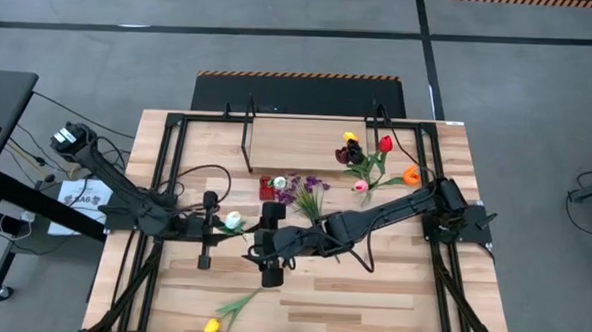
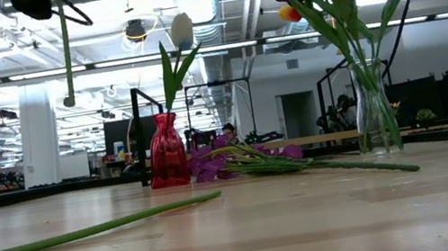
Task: Pick and place flowers into a vace then onto a shelf
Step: Put the white flower into the red vase
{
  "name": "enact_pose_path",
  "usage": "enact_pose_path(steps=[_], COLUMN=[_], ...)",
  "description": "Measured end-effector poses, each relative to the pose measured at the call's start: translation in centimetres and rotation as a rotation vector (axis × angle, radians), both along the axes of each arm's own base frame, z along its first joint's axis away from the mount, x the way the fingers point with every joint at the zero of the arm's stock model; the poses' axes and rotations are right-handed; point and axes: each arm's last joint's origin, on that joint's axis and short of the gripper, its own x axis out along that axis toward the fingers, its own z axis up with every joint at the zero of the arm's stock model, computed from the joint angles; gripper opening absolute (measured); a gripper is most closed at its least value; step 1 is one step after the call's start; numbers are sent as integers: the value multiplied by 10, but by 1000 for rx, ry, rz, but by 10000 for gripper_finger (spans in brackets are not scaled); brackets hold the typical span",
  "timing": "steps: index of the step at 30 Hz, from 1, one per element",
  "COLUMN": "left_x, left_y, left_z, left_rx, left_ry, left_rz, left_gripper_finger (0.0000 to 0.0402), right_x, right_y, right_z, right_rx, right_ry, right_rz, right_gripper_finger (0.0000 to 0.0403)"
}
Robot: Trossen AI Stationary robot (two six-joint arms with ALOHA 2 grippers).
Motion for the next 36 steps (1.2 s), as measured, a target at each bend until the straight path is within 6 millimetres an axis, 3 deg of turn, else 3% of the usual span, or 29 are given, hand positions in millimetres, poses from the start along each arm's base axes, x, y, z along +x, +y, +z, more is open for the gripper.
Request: enact_pose_path(steps=[7,14,17,20,22,31,34,36], left_x=[-17,-24,-24,-22,-20,-5,1,5], left_y=[16,40,47,51,54,64,66,67], left_z=[-1,-11,-14,-13,-13,-12,-15,-17], left_rx=[-40,-86,-104,-105,-107,-73,-61,-57], left_ry=[-174,-244,-252,-260,-264,-275,-255,-250], left_rz=[17,-15,-55,-91,-105,-151,-145,-147], left_gripper_finger=[1,0,0,0,0,0,0,0], right_x=[-10,-40,-54,-68,-75,-103,-111,-116], right_y=[17,53,71,84,89,104,117,127], right_z=[-5,1,-1,-7,-9,-15,-26,-38], right_rx=[52,90,65,12,-2,-127,-138,-117], right_ry=[56,130,171,235,254,220,209,241], right_rz=[-12,35,59,76,52,-204,-143,41], right_gripper_finger=[258,228,168,62,18,4,1,1])
